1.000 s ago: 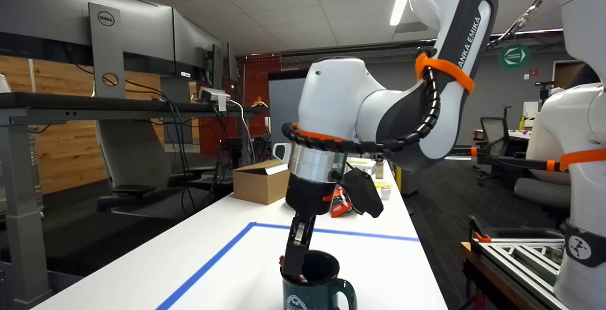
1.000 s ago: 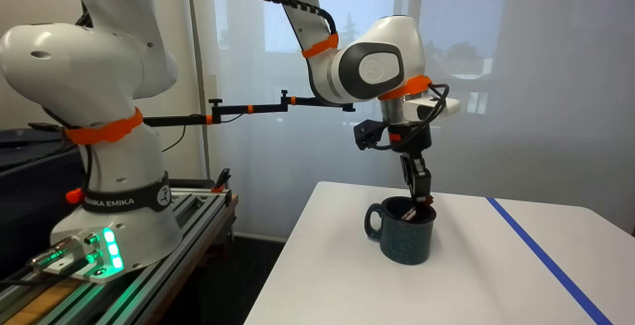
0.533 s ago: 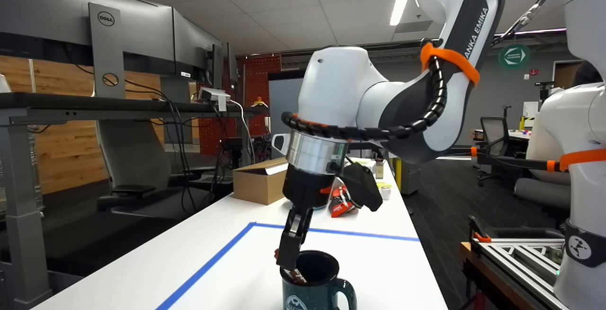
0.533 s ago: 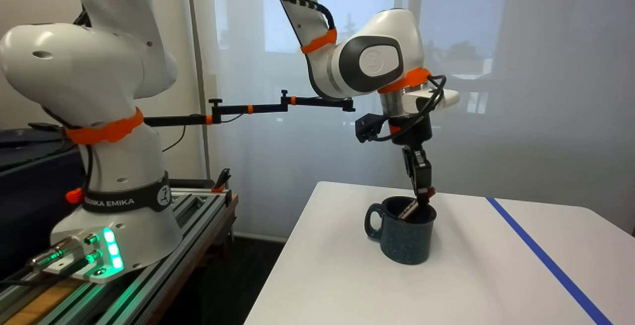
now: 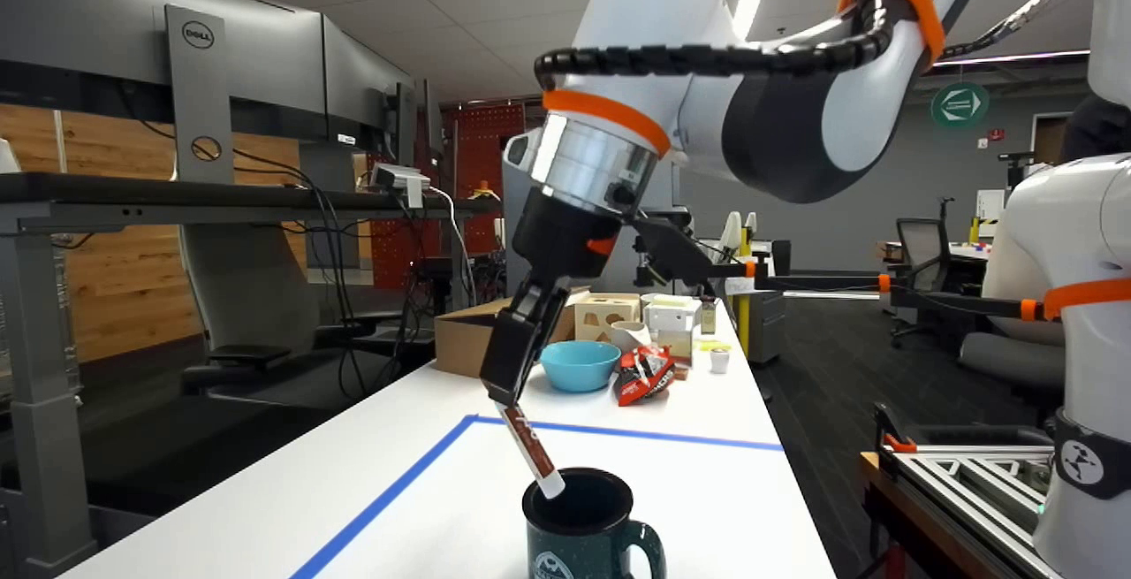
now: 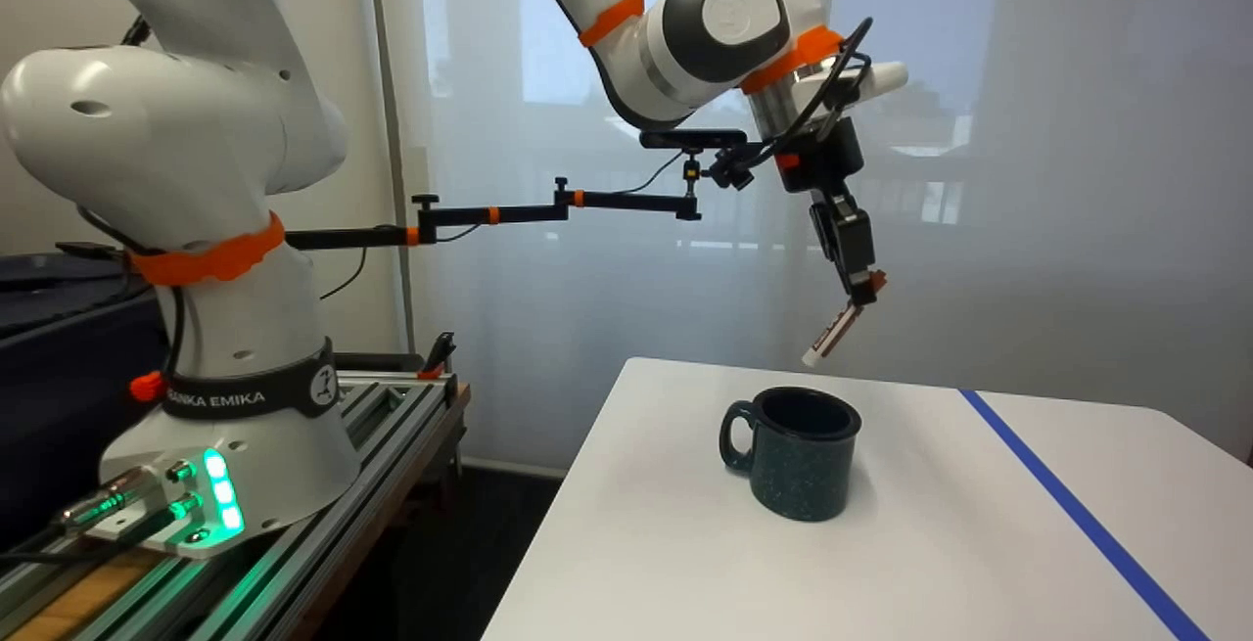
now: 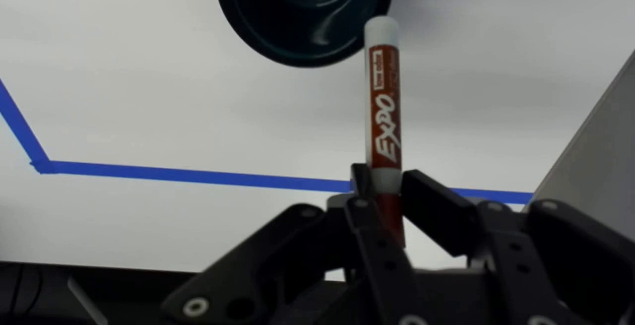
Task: Put the marker on the table
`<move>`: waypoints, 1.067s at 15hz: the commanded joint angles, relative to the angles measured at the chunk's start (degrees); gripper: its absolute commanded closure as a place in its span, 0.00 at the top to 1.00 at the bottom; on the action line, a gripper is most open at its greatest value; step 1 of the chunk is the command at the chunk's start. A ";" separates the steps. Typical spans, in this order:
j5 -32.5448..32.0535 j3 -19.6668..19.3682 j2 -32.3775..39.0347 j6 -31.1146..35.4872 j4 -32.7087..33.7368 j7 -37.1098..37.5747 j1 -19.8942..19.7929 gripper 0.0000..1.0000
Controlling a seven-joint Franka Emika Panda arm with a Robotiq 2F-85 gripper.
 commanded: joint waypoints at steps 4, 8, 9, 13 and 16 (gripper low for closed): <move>-2.73 3.76 4.77 -3.56 10.74 5.31 1.79 0.06; -6.88 2.99 14.13 -5.36 18.69 8.37 2.10 0.06; -7.47 2.45 16.82 -6.16 20.68 8.75 2.27 0.06; -4.52 -4.61 25.86 -7.82 27.36 6.73 7.99 0.06; -1.98 -8.38 30.74 -8.83 30.84 5.49 11.03 0.06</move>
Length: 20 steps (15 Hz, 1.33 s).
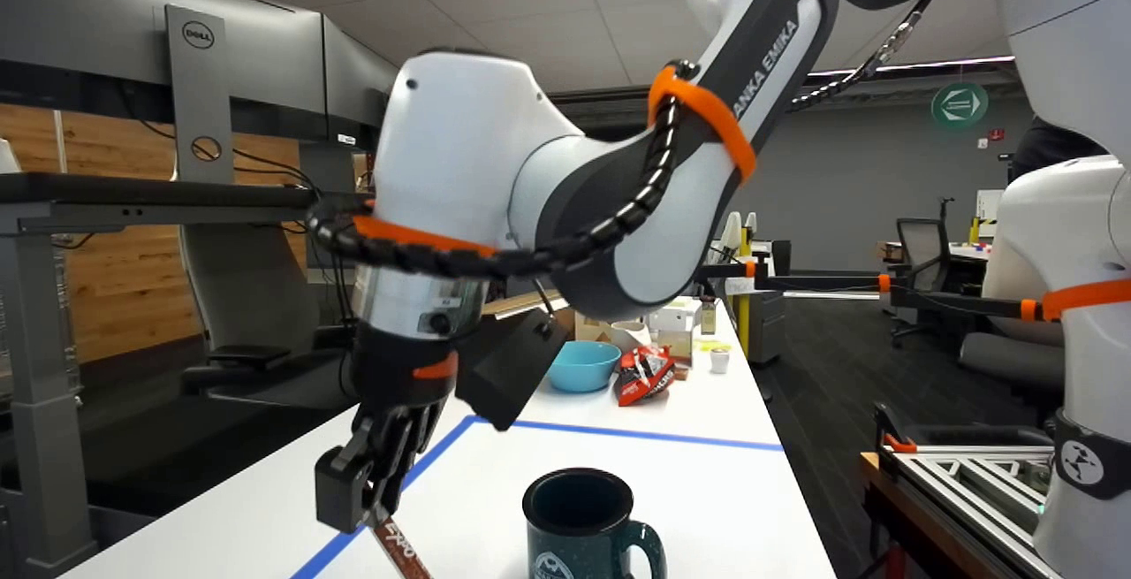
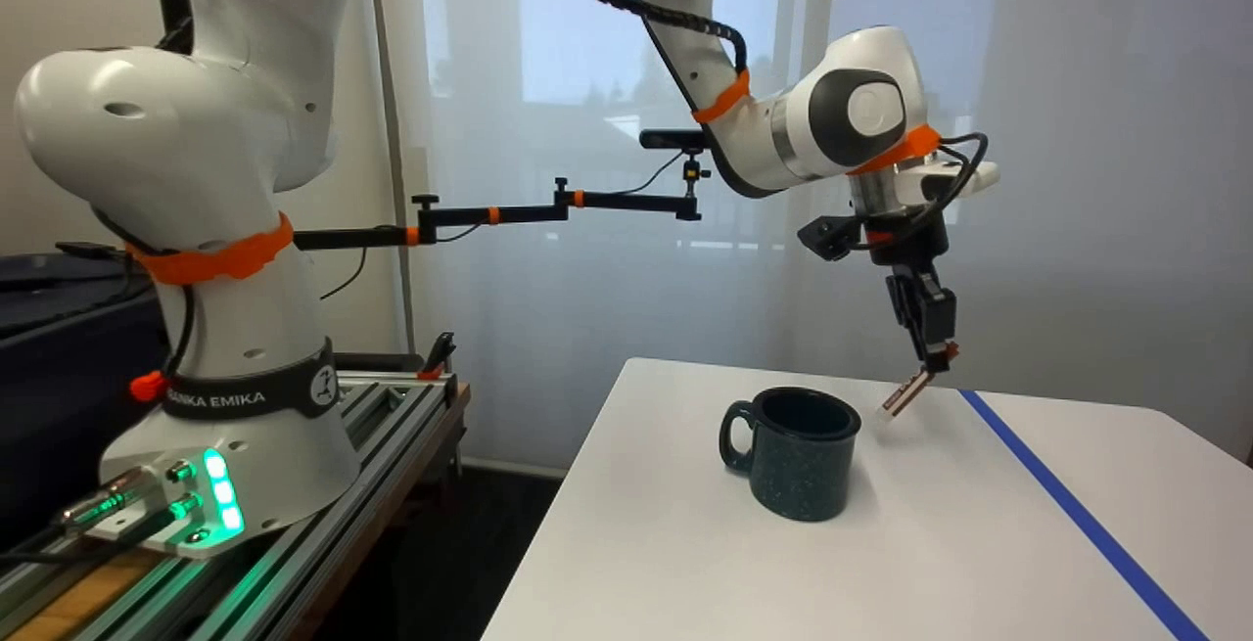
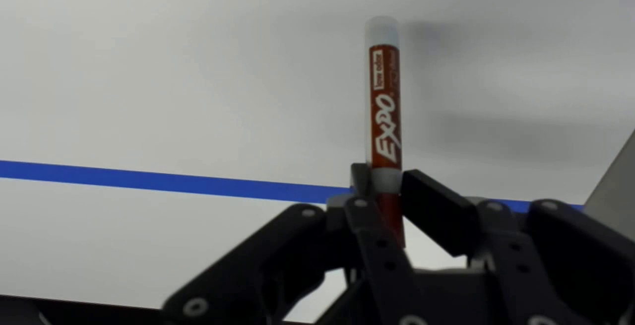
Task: Put the marker on the table
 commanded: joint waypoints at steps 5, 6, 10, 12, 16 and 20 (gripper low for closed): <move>6.26 -6.75 9.73 -4.43 8.97 -2.40 6.76 0.06; 6.66 -7.24 10.22 -4.71 9.55 -2.75 7.10 0.06; 7.39 -8.97 12.22 -5.29 11.19 -2.79 8.07 0.06; 7.24 -9.78 13.27 -4.90 11.46 -2.60 8.42 0.06; 7.23 -10.86 14.45 -4.60 11.86 -2.31 9.13 0.49; 6.80 -12.04 12.20 -5.40 11.58 -1.09 10.82 0.78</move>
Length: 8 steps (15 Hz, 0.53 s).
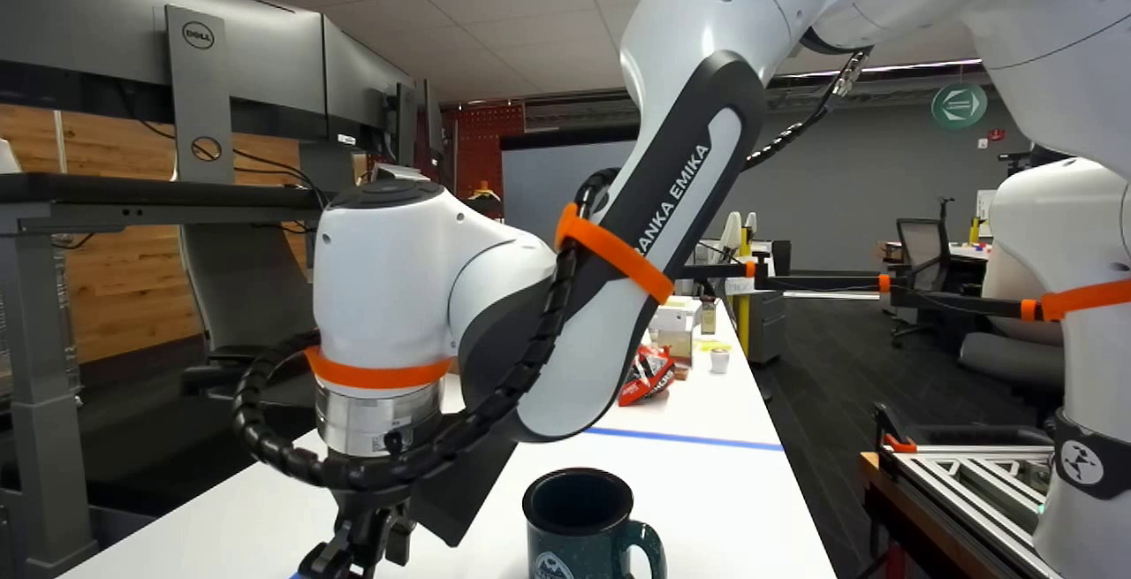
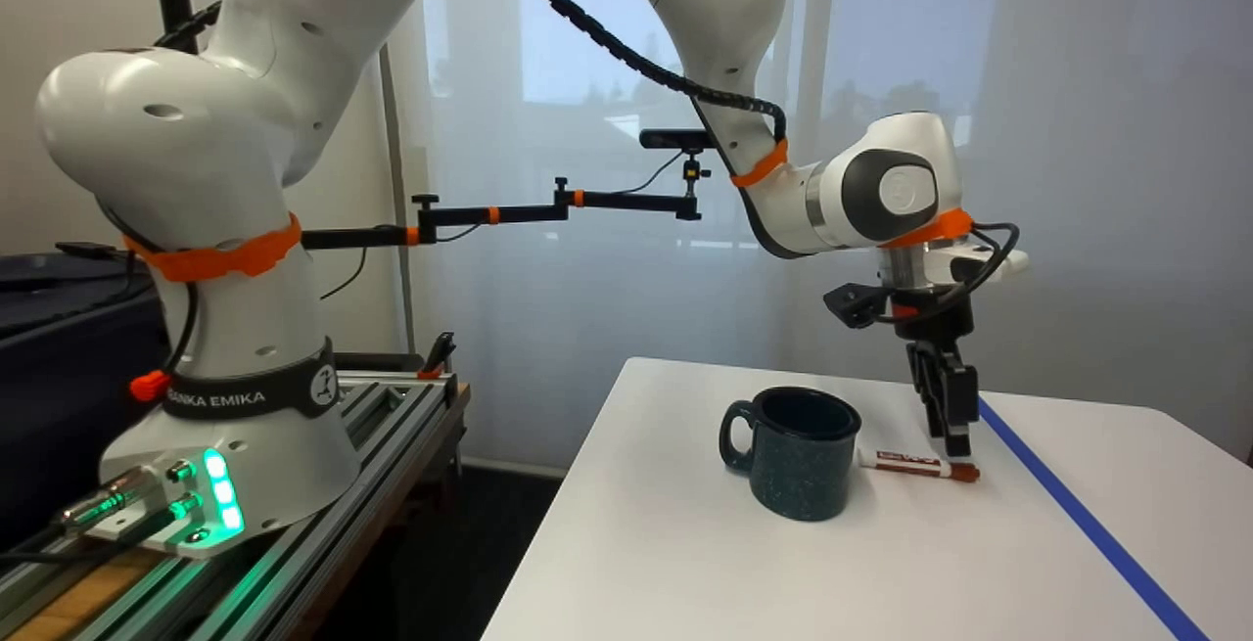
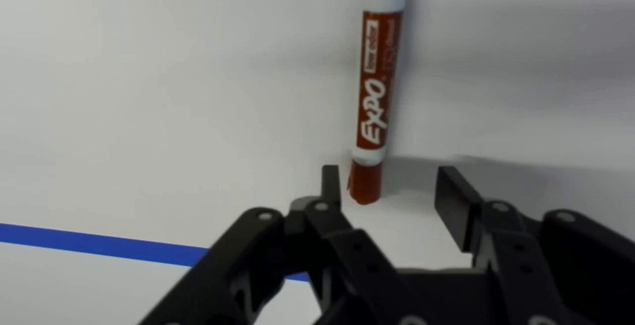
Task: Put the marker on the table
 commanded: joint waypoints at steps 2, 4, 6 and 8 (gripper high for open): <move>0.51 -2.43 -4.51 -2.05 -0.34 1.85 3.69 0.93; -0.50 -3.46 -8.50 -3.09 -2.25 4.08 5.34 1.00; -2.69 -4.60 -13.46 -6.40 -4.59 7.41 7.33 1.00; -4.24 -3.42 -19.81 -11.40 -8.02 9.18 7.69 1.00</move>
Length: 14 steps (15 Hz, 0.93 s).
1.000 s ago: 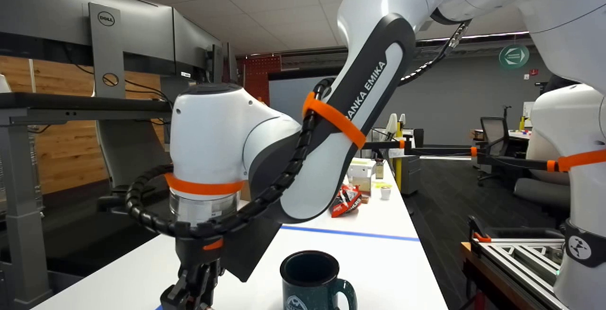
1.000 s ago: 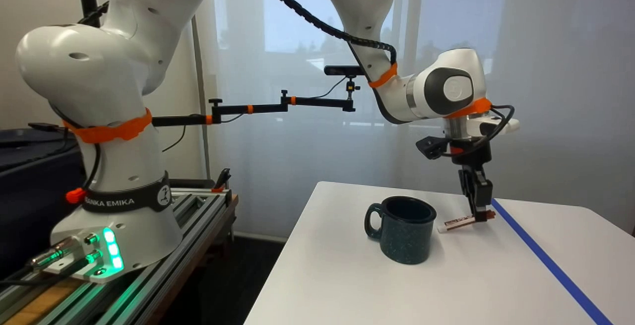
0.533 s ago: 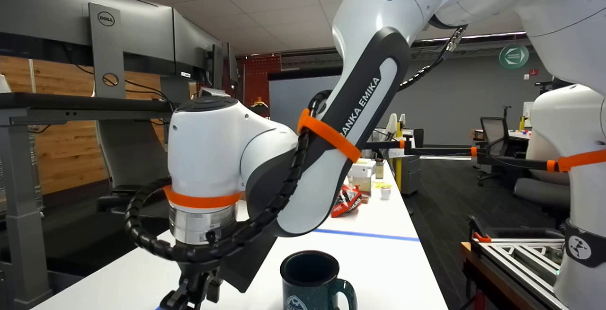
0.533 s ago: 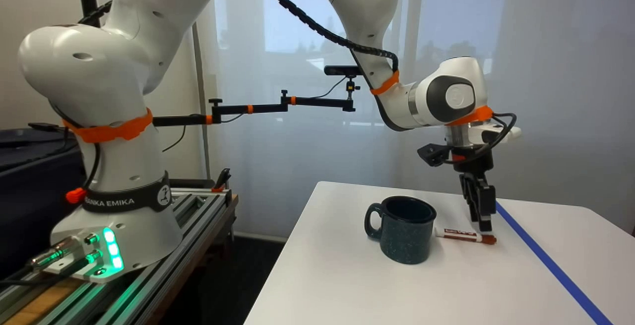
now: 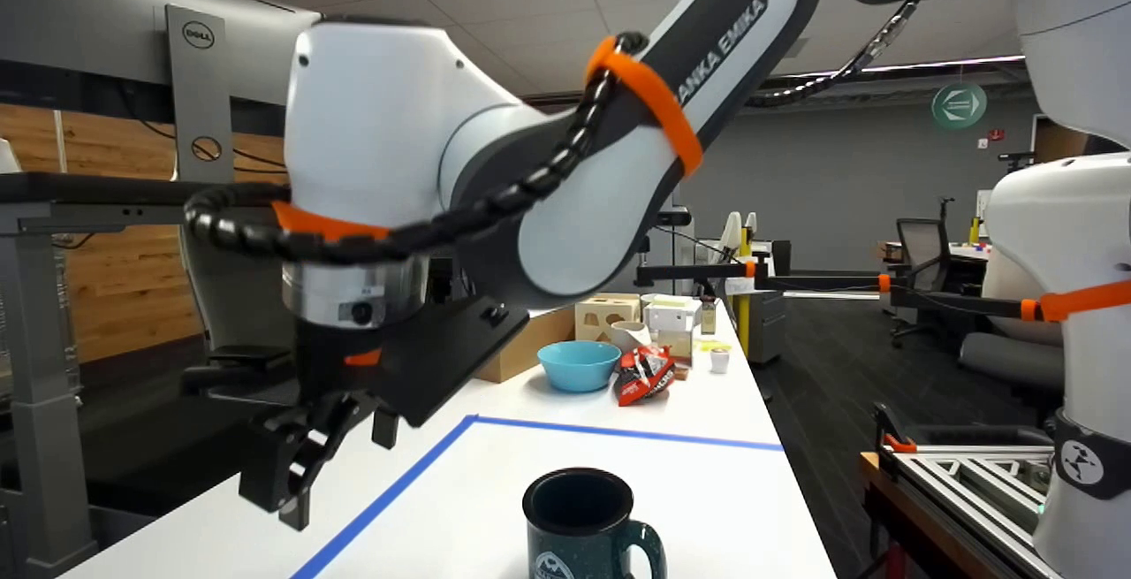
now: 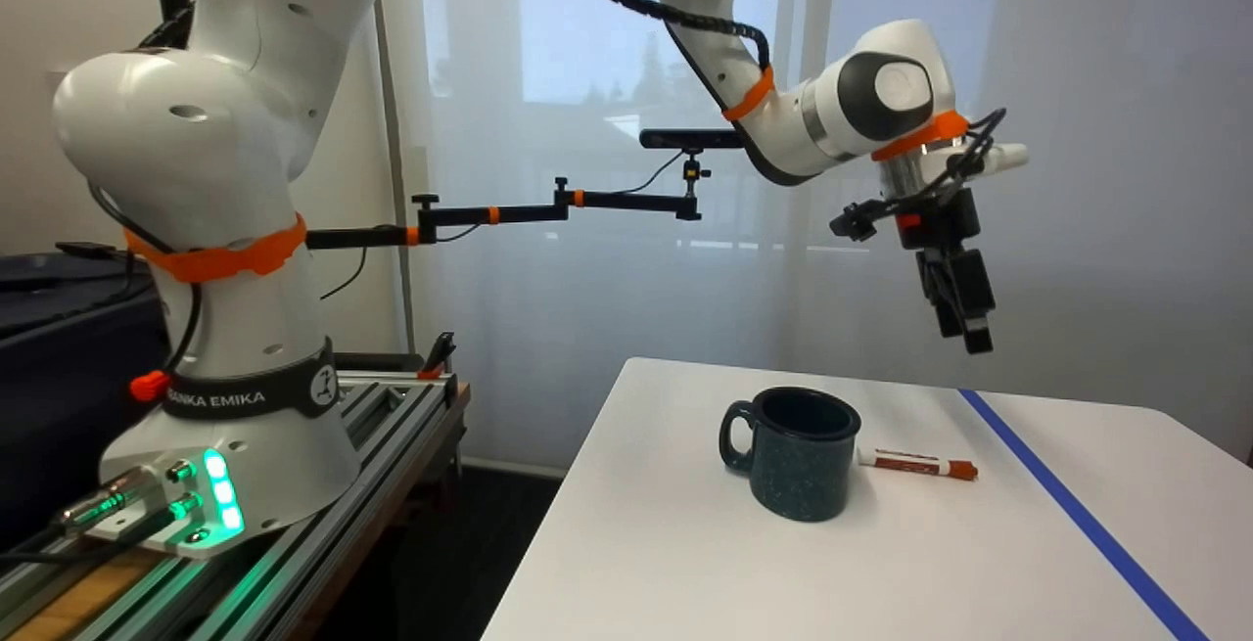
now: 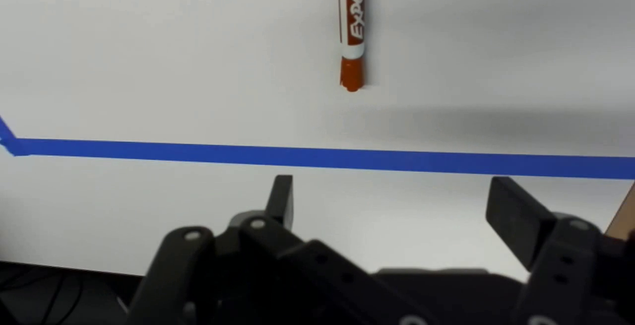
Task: Put the marker on the table
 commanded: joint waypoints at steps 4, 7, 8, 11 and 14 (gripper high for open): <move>-1.31 5.59 -22.10 -17.78 -13.59 5.98 -0.68 1.00; -1.28 9.32 -19.57 -18.53 -9.94 4.78 -4.09 1.00; -1.25 9.96 -20.03 -18.53 -10.03 4.73 -4.66 1.00; -1.36 9.97 -18.34 -18.28 -9.74 4.73 -5.22 1.00; -1.39 9.89 -17.59 -17.91 -9.63 4.74 -5.25 1.00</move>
